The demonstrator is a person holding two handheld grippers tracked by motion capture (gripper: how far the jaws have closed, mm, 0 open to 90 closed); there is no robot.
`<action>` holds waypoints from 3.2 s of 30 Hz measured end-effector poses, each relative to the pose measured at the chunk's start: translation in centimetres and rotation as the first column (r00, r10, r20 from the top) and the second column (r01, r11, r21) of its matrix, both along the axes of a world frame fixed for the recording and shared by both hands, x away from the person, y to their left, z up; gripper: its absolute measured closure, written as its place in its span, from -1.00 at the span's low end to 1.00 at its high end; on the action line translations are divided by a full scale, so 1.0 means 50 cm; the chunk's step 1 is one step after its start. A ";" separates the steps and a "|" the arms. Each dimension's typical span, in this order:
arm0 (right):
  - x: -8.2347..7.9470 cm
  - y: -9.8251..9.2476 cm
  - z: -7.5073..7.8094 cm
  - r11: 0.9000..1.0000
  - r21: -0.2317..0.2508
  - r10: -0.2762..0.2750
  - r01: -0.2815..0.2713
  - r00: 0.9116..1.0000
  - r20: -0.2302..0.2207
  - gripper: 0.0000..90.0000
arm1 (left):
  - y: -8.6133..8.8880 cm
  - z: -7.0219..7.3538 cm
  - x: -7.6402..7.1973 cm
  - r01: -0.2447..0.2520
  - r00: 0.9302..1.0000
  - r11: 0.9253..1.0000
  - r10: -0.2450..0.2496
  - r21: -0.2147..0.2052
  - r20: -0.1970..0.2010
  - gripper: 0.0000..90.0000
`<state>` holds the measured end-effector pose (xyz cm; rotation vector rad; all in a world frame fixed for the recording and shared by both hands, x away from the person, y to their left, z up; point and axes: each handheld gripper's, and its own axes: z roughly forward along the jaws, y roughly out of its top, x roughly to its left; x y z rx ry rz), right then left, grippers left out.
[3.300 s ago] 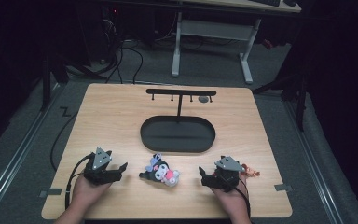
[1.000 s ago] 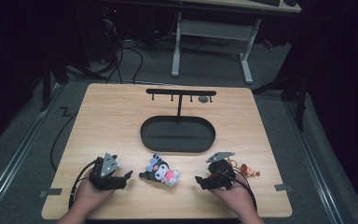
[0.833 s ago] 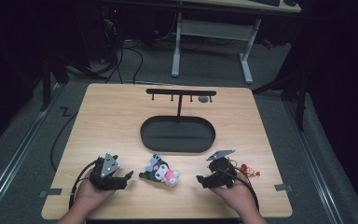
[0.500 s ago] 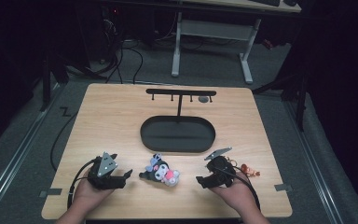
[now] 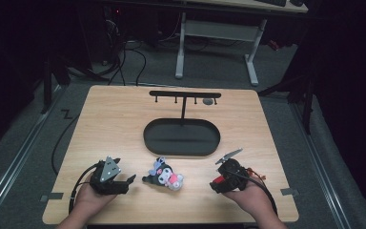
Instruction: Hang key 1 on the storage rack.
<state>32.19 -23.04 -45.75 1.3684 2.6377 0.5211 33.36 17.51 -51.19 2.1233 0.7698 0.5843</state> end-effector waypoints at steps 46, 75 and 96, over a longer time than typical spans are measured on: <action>0.034 -0.223 -0.040 0.970 -0.181 -0.175 0.163 0.983 -0.054 -0.11 | -0.003 -0.011 0.001 0.017 0.999 0.999 -0.016 0.036 -0.031 -0.58; 0.055 -0.214 -0.030 0.975 -0.153 -0.161 0.160 0.987 0.009 -0.03 | -0.003 -0.012 -0.001 0.022 0.999 0.999 -0.021 0.035 -0.037 -0.58; 0.059 -0.202 -0.061 0.975 -0.194 -0.117 0.110 0.993 -0.028 -0.30 | -0.004 -0.015 0.000 0.028 0.998 0.999 -0.026 0.040 -0.049 -0.58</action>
